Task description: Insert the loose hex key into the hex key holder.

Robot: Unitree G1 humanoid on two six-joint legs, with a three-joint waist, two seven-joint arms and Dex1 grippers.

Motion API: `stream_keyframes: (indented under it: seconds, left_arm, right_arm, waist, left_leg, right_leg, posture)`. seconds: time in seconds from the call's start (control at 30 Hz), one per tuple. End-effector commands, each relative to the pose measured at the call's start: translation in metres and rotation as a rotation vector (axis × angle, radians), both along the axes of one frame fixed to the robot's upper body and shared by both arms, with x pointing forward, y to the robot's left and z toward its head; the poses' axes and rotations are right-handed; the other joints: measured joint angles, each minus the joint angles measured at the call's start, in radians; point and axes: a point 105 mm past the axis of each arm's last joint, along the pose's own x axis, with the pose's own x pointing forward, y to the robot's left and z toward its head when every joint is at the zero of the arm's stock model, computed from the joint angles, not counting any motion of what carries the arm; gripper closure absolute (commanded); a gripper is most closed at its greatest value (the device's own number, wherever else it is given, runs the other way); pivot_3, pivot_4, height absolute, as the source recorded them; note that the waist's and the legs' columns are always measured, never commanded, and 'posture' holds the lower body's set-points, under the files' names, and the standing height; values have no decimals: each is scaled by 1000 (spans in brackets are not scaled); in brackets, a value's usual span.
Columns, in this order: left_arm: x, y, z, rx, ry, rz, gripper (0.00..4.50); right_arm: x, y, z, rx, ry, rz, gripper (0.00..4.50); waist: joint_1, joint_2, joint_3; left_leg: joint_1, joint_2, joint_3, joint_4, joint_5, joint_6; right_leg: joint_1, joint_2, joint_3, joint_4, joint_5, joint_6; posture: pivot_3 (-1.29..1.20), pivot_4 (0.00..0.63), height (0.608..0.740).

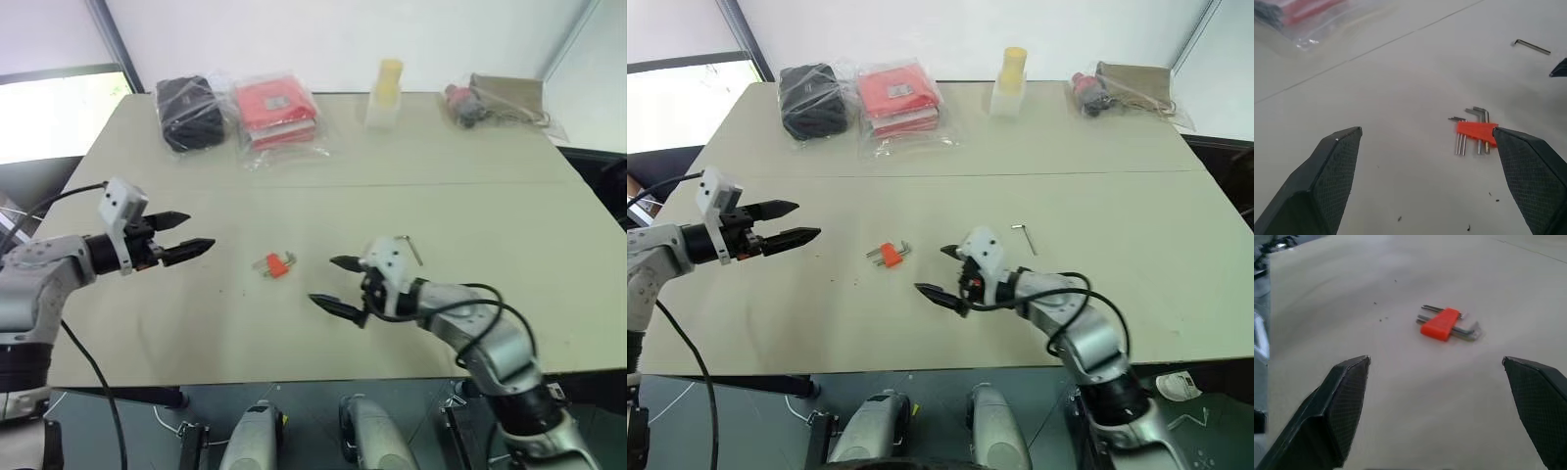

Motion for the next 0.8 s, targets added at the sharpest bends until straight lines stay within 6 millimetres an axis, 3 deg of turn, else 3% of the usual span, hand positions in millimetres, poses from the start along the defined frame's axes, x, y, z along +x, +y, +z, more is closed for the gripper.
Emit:
stream_keyframes:
  seconds: [0.03,0.23,0.6,0.63,0.67,0.7,0.73,0.8]
  left_arm:
    - [-2,0,8,12,-42,-2,43]
    - [-5,-1,4,-1,-41,28,43]
    - [-5,-6,-2,-7,-32,47,43]
    - [-4,-6,-2,-7,-32,48,43]
    - [-4,-6,-3,-6,-34,50,43]
    - [-3,-6,-3,-5,-35,52,43]
    - [-3,-6,-4,-4,-36,53,43]
    - [-3,-6,-4,-4,-40,56,43]
  right_arm:
    - [5,10,-5,-23,1,-5,0]
    - [13,30,-20,-82,29,-72,0]
    - [18,85,-28,-104,-8,-102,0]
    - [19,88,-30,-111,-7,-113,0]
    - [22,89,-33,-120,-3,-128,0]
    - [24,89,-36,-133,-3,-141,0]
    - [26,88,-38,-137,-5,-155,0]
    - [30,85,-41,-149,-1,-180,0]
  waist:
    - [2,0,0]
    - [0,0,0]
    - [-4,0,0]
    - [-21,17,-3]
    - [-27,7,-9]
    - [-27,-11,-16]
    - [-27,-14,-16]
    - [-27,-15,-17]
  left_leg:
    - [0,0,0,0,0,0]
    - [0,0,0,0,0,0]
    - [1,0,-1,1,0,0]
    - [1,0,-1,1,0,0]
    - [11,16,-7,-19,24,-36]
    - [9,20,0,-43,30,-28]
    - [-1,15,8,-31,29,-28]
    - [-2,13,18,-27,25,-24]
  right_leg:
    - [0,0,0,0,0,0]
    - [0,0,0,1,0,0]
    - [-2,1,0,6,0,0]
    - [-2,1,0,7,0,0]
    - [21,18,-12,-41,13,5]
    - [30,19,-20,-43,14,3]
    - [18,17,-12,-25,9,-3]
    - [9,13,-1,-16,7,-1]
  posture:
    - [0,150,740]
    - [0,150,740]
    - [0,150,740]
    - [0,150,740]
    - [0,150,740]
    - [0,150,740]
    - [0,150,740]
    - [0,150,740]
